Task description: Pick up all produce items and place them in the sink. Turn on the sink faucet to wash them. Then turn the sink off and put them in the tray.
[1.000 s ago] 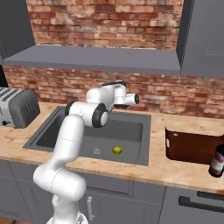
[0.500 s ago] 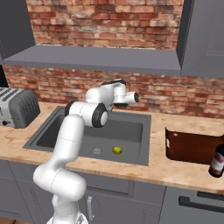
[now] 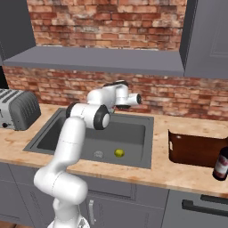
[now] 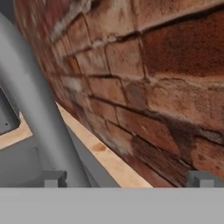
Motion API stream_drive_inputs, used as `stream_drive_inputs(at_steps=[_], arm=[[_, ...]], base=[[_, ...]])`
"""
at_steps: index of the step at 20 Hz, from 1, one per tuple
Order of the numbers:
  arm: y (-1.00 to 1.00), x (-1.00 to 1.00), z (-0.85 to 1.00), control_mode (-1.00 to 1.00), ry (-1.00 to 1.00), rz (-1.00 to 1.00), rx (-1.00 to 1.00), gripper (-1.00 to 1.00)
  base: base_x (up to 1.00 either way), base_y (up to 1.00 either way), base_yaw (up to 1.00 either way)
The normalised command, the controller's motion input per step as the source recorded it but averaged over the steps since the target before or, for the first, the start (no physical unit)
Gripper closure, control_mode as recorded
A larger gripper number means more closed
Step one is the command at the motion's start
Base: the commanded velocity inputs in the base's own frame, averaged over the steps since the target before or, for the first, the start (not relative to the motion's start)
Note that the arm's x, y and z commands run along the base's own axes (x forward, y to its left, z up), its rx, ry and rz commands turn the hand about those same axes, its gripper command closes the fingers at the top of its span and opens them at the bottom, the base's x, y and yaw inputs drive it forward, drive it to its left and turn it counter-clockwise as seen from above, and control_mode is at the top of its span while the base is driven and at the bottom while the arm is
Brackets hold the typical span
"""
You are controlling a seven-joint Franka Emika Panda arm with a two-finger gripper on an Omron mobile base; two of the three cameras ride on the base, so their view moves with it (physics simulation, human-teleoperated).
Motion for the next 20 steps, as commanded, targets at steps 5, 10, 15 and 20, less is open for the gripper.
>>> stream_drive_inputs(at_steps=[5, 10, 15, 20], arm=[[-0.1, -0.07, 0.18, -1.0, -0.07, 0.02, 0.0, -1.0], [-0.25, -0.07, 0.21, -1.0, -0.03, 0.0, 0.0, -1.0], [-0.49, -0.09, 0.11, -1.0, -0.03, 0.0, 0.0, -1.0], [-0.54, -0.42, 0.01, -1.0, -0.08, 0.0, 0.0, -1.0]], base=[[0.0, 0.0, 0.0], [0.0, 0.0, 0.0], [0.0, 0.0, 0.0], [0.0, 0.0, 0.0]])
